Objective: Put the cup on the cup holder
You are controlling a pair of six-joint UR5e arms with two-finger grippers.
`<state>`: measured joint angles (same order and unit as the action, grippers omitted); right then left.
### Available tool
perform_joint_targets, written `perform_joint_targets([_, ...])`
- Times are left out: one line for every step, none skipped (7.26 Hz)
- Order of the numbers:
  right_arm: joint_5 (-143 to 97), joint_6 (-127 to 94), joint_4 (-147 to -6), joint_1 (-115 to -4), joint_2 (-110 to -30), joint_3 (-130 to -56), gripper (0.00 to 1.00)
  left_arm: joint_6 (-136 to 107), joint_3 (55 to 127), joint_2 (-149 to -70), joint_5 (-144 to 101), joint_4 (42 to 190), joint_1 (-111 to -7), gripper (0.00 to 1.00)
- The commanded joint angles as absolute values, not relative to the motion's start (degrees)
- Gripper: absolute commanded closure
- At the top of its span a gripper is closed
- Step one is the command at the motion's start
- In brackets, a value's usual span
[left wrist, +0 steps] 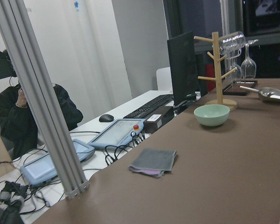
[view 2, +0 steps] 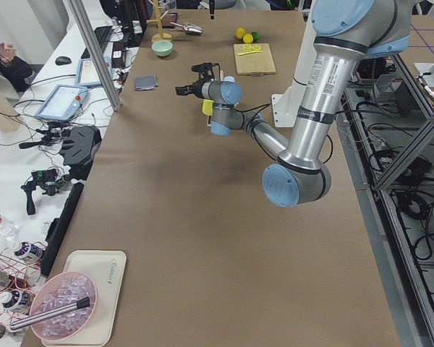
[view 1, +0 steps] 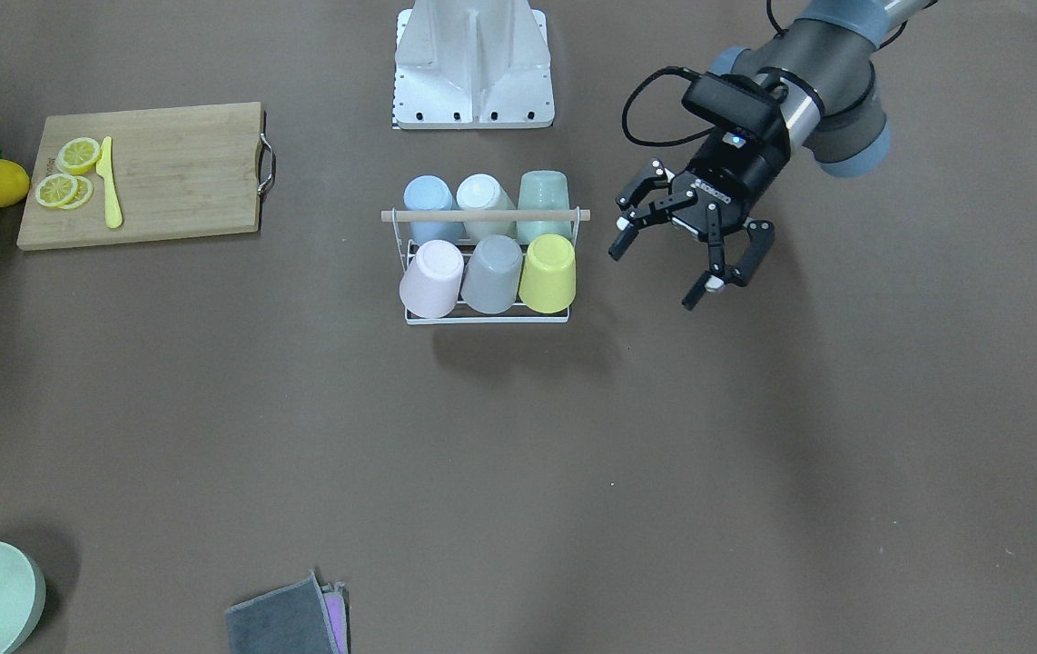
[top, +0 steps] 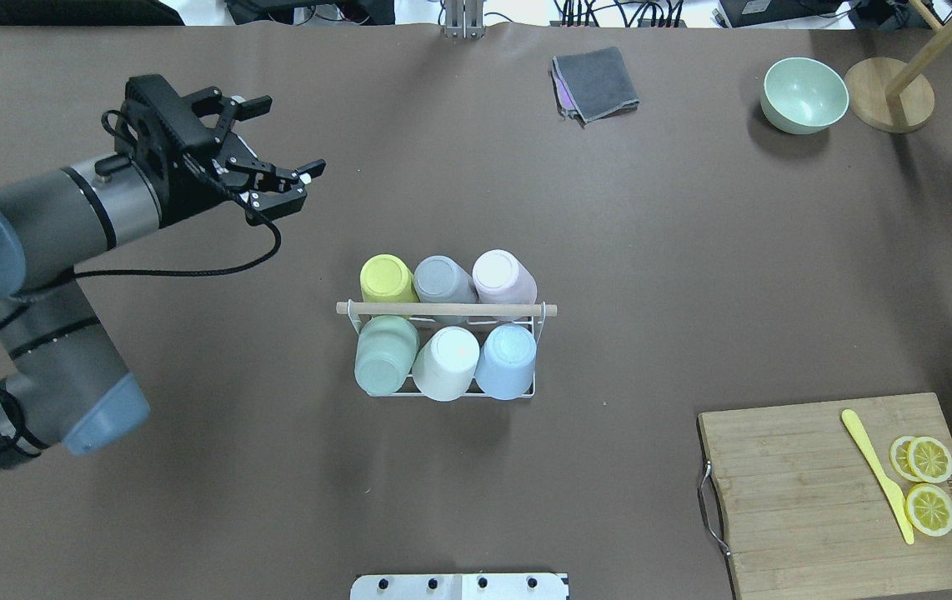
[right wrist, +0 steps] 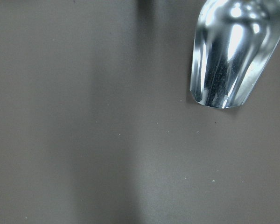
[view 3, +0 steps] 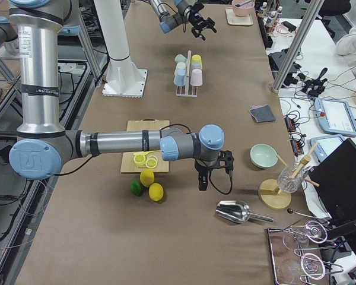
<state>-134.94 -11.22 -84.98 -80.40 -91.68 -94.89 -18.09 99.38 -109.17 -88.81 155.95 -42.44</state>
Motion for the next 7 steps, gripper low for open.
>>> perform_joint_targets([-135.0, -11.3, -84.6, -80.3, -91.6, -94.3, 0.01, -19.8, 99.1, -109.7, -97.5, 140.0, -51.4, 0.03])
perform_joint_targets([-135.0, -11.9, -84.6, -80.3, -91.1, -94.4, 0.01, -19.7, 98.9, -108.8, -100.4, 134.1, -53.5, 0.03])
perform_joint_targets([-135.1, -11.9, -84.7, -80.3, -91.0, -94.4, 0.01, -19.6, 99.2, -107.1, -105.8, 126.8, -55.4, 0.03])
perform_joint_targets([-135.0, -11.9, -84.7, -80.3, -91.0, -94.3, 0.01, -19.0, 99.7, -104.2, -109.8, 119.7, -58.9, 0.03])
perform_joint_targets([-134.9, -11.9, -84.7, -80.3, -91.0, -94.4, 0.01, -19.1, 102.4, -101.2, -115.0, 110.6, -61.8, 0.03])
perform_joint_targets([-134.8, -11.9, -84.9, -80.3, -91.1, -94.4, 0.01, -19.1, 104.8, -100.0, -117.7, 99.6, -64.0, 0.03])
perform_joint_targets([-134.9, -12.0, -84.9, -80.3, -91.1, -94.2, 0.01, -19.2, 104.4, -100.0, -120.6, 91.1, -66.8, 0.03])
